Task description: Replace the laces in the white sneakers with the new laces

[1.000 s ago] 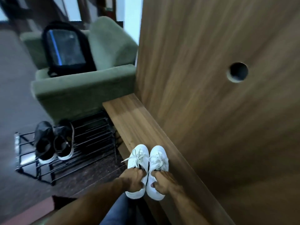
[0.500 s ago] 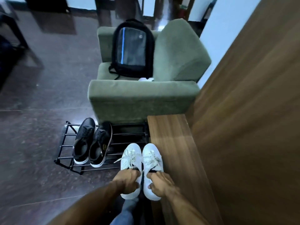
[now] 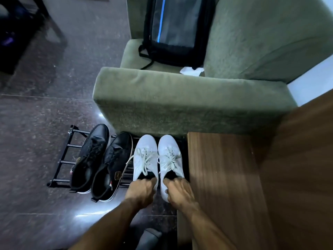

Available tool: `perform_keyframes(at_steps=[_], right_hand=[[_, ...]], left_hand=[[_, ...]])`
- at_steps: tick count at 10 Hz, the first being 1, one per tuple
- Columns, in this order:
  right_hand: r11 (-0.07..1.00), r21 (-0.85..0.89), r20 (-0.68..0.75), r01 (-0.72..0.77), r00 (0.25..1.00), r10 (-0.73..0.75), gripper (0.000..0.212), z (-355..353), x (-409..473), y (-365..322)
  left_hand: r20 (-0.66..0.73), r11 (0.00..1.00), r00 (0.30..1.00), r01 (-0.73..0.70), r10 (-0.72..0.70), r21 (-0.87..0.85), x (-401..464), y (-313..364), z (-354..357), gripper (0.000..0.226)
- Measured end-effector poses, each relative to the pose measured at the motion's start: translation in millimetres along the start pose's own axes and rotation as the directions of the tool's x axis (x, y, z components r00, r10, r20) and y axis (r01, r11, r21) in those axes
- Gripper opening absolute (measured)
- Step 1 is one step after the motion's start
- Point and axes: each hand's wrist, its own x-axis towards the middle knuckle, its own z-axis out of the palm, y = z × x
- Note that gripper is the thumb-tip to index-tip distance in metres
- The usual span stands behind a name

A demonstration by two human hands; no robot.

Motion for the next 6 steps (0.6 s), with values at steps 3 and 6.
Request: perform_keyframes(at_steps=[3,6], right_hand=[[1.0,-0.006,0.04,0.025,0.999,-0.024,0.031,56.5,28.9,-0.4],[0.99,0.132,0.085,-0.059,0.995,0.048,0.029,11.0,-0.4,-2.1]], left_hand=[[0.021,0.999,0.999,0.034,-0.034,0.018,17.5,-9.9,41.3,0.028],[-0.018,0.994,0.997,0.077,-0.076,0.082,-1.3,13.0,3.3,0.03]])
